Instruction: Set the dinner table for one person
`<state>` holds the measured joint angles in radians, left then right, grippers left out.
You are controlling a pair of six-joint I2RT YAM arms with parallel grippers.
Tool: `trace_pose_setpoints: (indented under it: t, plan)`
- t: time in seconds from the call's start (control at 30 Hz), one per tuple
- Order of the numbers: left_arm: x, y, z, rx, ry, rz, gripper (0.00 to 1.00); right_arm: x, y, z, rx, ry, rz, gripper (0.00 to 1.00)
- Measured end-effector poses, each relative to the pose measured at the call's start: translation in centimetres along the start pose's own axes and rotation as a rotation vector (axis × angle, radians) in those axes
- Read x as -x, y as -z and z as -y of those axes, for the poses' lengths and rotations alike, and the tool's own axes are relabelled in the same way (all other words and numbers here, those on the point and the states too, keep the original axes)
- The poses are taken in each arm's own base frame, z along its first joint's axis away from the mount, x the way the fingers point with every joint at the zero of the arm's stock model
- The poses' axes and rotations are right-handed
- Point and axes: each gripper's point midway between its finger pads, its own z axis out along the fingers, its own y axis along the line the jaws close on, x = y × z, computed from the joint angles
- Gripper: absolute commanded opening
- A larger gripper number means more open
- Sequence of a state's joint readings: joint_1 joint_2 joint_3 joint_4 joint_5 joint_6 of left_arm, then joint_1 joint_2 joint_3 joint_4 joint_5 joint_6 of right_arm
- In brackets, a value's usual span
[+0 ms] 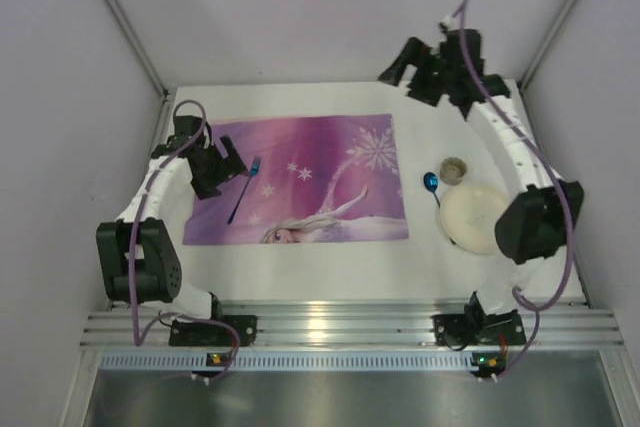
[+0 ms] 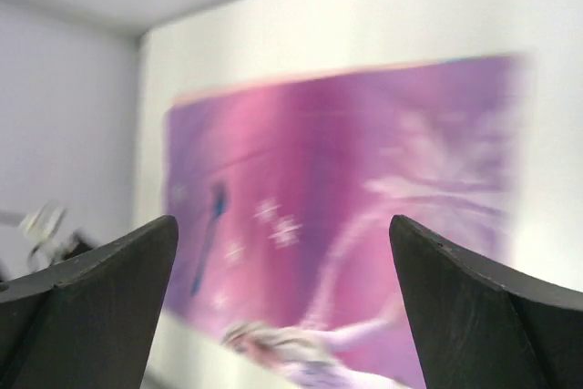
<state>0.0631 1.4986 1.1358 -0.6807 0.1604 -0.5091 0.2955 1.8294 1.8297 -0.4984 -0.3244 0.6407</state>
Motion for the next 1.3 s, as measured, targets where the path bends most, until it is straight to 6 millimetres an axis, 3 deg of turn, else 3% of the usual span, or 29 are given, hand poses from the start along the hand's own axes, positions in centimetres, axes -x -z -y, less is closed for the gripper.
trace_pose_setpoints:
  t: [0.07, 0.17, 0.27, 0.33, 0.4, 0.53, 0.87, 0.97, 1.1, 1.3]
  plan:
    - [-0.7, -0.9, 1.3, -0.009, -0.039, -0.018, 0.98, 3.6, 5.9, 6.6, -0.19, -0.022, 0.126, 1.0]
    - [-1.8, -2.1, 3.1, -0.027, -0.088, -0.038, 0.98, 2.9, 10.7, 14.6, -0.398, -0.11, 0.138, 0.86]
    - [-2.9, -2.9, 4.3, -0.039, -0.115, -0.061, 0.98, -1.2, 11.9, 22.9, -0.582, -0.245, 0.012, 0.78]
    - [-3.2, -3.0, 4.8, -0.043, -0.123, -0.07, 0.98, -4.2, 11.8, 27.3, -0.681, -0.32, -0.102, 0.69]
    - [-3.4, -3.0, 5.2, -0.049, -0.128, -0.07, 0.98, -6.5, 11.4, 29.7, -0.734, -0.355, -0.191, 0.61]
    - [-3.3, -2.9, 5.6, -0.054, -0.132, -0.065, 0.98, -9.1, 10.9, 31.2, -0.775, -0.381, -0.293, 0.51]
    - [-2.7, -1.8, 5.5, -0.045, -0.137, -0.022, 0.98, -10.3, 8.7, 33.4, -0.79, -0.4, -0.355, 0.41]
    - [-2.5, -1.6, 5.5, -0.043, -0.137, -0.014, 0.98, -10.3, 7.9, 33.9, -0.791, -0.394, -0.362, 0.28]
    - [-2.5, -1.6, 5.4, -0.036, -0.137, -0.01, 0.98, -10.1, 6.7, 33.7, -0.779, -0.38, -0.371, 0.0]
    - [-2.4, -1.6, 5.2, -0.029, -0.139, -0.008, 0.98, -9.6, 5.6, 32.2, -0.767, -0.331, -0.367, 0.0]
